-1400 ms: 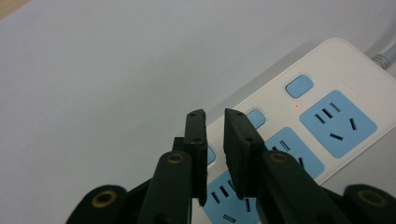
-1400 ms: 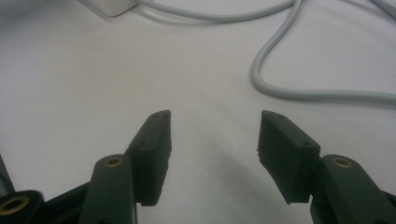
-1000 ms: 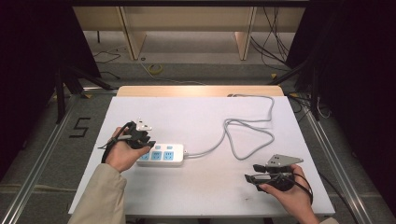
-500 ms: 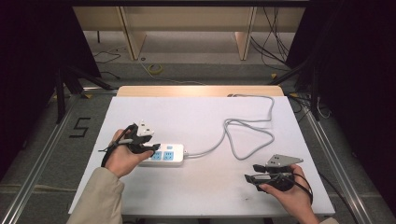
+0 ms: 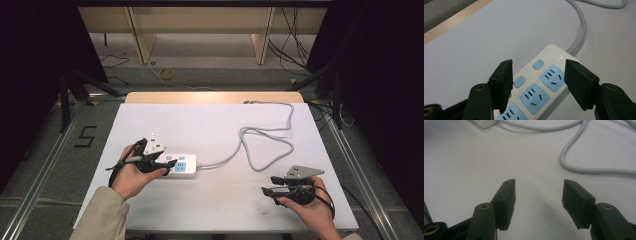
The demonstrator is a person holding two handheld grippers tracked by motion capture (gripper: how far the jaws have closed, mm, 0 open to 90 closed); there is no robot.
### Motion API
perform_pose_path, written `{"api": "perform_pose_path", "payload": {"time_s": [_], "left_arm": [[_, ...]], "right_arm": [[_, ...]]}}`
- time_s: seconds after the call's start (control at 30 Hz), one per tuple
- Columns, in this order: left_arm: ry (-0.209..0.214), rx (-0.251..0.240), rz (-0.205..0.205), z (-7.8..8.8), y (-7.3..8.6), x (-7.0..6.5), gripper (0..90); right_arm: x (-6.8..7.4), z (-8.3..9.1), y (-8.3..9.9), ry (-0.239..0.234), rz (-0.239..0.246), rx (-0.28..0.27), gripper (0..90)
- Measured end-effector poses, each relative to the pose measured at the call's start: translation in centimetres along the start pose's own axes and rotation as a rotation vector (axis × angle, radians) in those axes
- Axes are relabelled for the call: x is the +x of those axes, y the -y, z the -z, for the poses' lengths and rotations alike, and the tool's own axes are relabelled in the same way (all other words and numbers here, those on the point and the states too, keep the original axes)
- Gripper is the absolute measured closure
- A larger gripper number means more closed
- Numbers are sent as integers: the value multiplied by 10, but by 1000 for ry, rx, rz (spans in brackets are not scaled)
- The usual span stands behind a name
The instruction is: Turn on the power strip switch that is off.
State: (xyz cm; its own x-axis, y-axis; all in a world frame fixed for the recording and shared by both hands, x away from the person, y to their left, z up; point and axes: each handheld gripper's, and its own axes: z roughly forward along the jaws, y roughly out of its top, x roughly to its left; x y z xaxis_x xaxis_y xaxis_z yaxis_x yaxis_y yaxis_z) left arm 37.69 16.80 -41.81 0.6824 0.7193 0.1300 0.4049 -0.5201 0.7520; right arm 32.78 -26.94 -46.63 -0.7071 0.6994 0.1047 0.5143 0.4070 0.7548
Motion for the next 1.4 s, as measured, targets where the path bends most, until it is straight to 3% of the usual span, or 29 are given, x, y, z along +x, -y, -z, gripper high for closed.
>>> {"api": "perform_pose_path", "payload": {"time_s": [0.57,1.03,1.4], "left_arm": [[65,-58,0,5,12,-18,355],[37,-94,2,9,34,-23,347],[19,-72,22,9,56,-23,338]], "right_arm": [[0,-1,0,-4,3,3,450],[0,-1,0,-5,5,2,450],[0,0,0,-2,2,-2,448]]}}
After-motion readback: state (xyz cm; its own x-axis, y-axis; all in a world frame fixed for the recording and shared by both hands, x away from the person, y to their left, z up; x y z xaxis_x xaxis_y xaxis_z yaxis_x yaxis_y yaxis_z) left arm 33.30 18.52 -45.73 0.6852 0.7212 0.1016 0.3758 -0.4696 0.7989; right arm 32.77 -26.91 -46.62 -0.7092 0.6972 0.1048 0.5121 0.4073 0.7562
